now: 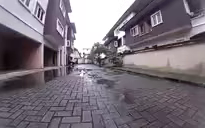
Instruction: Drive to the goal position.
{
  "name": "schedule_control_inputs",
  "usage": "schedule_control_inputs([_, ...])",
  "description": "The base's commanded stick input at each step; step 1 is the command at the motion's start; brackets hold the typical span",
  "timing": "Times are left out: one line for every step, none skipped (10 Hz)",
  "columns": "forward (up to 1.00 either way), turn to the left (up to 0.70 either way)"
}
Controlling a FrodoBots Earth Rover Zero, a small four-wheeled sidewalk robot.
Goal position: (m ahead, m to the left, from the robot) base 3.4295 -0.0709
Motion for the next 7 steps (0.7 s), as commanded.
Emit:
schedule_control_inputs([0.70,0.00])
schedule_control_inputs([0.70,0.00])
schedule_control_inputs([0.70,0.00])
schedule_control_inputs([0.70,0.00])
schedule_control_inputs([0.70,0.00])
schedule_control_inputs([0.70,0.00])
schedule_control_inputs([0.70,0.00])
